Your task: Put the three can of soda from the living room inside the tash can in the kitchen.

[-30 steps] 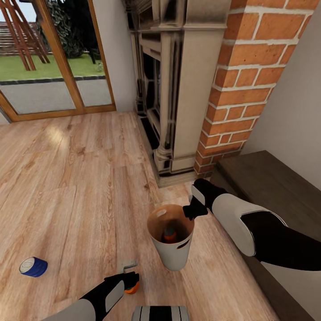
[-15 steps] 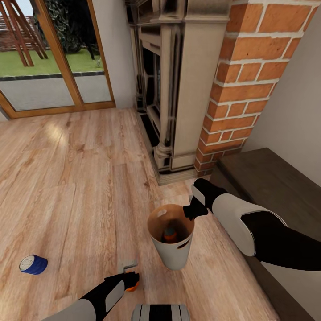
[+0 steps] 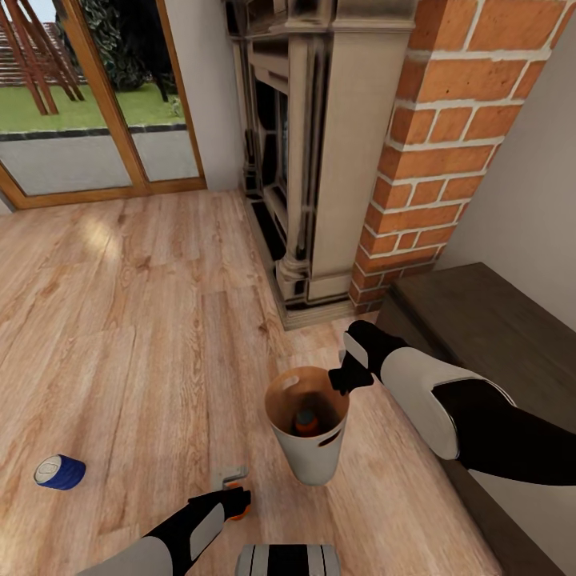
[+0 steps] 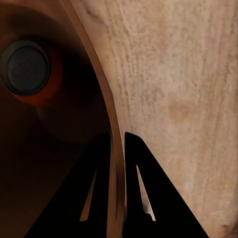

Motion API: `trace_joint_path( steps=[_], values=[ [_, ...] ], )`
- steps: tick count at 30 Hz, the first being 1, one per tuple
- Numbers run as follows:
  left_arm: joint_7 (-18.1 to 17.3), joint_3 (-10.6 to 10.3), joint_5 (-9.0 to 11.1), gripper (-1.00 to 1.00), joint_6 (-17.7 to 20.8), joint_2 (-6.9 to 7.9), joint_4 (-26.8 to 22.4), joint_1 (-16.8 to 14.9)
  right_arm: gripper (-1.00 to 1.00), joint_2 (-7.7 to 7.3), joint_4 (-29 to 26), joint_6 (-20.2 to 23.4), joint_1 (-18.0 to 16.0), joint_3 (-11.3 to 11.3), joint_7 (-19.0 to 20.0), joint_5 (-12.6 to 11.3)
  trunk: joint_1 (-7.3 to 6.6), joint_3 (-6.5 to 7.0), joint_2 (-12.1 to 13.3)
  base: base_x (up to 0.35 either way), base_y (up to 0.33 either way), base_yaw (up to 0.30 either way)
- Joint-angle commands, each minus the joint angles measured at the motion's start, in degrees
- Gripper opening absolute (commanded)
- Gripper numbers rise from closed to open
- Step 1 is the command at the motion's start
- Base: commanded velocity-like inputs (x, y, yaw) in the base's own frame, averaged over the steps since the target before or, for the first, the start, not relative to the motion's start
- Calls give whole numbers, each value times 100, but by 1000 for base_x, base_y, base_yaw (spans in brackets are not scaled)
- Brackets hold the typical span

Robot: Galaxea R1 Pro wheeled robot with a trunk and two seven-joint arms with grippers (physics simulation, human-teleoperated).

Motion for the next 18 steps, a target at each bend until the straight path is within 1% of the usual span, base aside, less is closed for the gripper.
trace_joint_path(
  steps=[1, 18],
  values=[
    [-2, 0, -1, 100, 0, 0, 0, 0, -100, 1, 1, 0, -3, -92, 29, -125, -1, 0, -1, 0, 0, 0],
    [-2, -5, -6, 100, 0, -9, 0, 0, -100, -8, -5, 0, 1, -101, 29, -123, -1, 0, -1, 0, 0, 0]
  ],
)
